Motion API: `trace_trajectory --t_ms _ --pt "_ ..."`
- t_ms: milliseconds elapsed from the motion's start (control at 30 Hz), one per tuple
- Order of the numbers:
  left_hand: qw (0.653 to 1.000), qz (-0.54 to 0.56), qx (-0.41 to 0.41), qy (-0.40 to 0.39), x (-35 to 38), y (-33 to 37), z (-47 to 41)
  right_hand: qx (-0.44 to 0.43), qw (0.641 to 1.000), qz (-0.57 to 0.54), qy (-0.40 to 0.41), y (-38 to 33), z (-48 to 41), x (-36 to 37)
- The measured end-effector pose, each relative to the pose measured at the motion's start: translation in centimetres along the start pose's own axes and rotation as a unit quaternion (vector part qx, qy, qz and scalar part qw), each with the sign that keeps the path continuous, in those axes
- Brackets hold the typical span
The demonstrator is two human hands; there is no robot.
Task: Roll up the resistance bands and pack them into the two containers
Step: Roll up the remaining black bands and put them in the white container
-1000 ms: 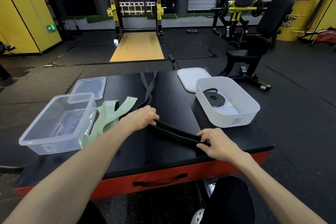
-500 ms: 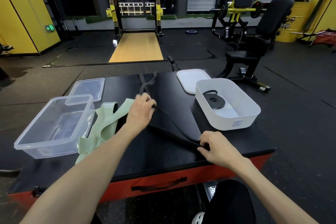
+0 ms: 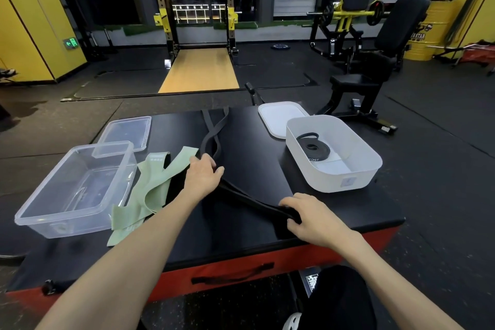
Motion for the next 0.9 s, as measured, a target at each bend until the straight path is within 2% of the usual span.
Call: trace_trajectory --t_ms 100,167,233,300,367,400,467,500,567,600,633,733,900 --pt "0.990 0.103 -0.091 0.015 0.7 -0.1 0.4 0.000 1.000 -0.004 0.019 -0.4 -0.2 0.3" --pt "0.987 0.118 -0.105 0.027 0.9 -0.2 0.8 0.001 0.999 -0.014 0.033 -0.6 -0.4 0.4" --pt "0.996 0.036 -0.009 0.078 0.7 -0.3 1.3 0.012 0.999 -0.024 0.042 -0.7 -0.7 0.5" --pt "0.980 -0.053 0.148 0.119 0.6 0.1 2.0 0.022 0.998 -0.032 0.044 -0.7 -1.0 0.5" --pt "0.954 -0.075 0.269 0.105 0.8 0.4 2.5 0.027 0.998 -0.024 0.045 -0.8 -1.0 0.5" --pt "0.950 -0.084 0.290 0.082 1.0 0.5 2.7 0.026 0.998 -0.017 0.047 -0.8 -1.0 0.5" --pt "0.964 -0.086 0.242 0.061 1.4 0.4 3.0 0.022 0.998 -0.010 0.050 -1.0 -1.0 0.4" --pt "0.977 -0.073 0.183 0.078 1.4 0.2 3.0 0.019 0.998 -0.009 0.052 -1.1 -1.0 0.4" --pt "0.995 0.005 0.008 0.098 1.1 -0.4 2.7 0.011 0.998 -0.008 0.054 -1.3 -0.9 0.3" --pt "0.993 0.043 -0.068 0.090 1.1 -0.7 2.5 0.006 0.999 -0.008 0.053 -1.3 -0.9 0.3" --pt "0.990 0.056 -0.108 0.072 1.1 -0.8 2.2 0.003 0.999 -0.009 0.052 -1.3 -0.9 0.3" --pt "0.993 0.031 -0.107 0.044 1.2 -1.0 0.9 0.002 0.999 -0.012 0.047 -1.3 -0.8 0.3" --pt "0.995 -0.001 -0.073 0.064 -0.2 -0.5 -2.0 -0.010 0.999 -0.003 0.039 -1.4 -0.9 0.2"
Point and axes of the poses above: each hand's wrist, its own z-axis away from the middle knuckle, its own x-axis out of the palm, y = z × x, the point moved 2 cm from there along -z, towards the middle knuckle, and after that the axes turned 10 degrees about z, right-handed, at the moved point
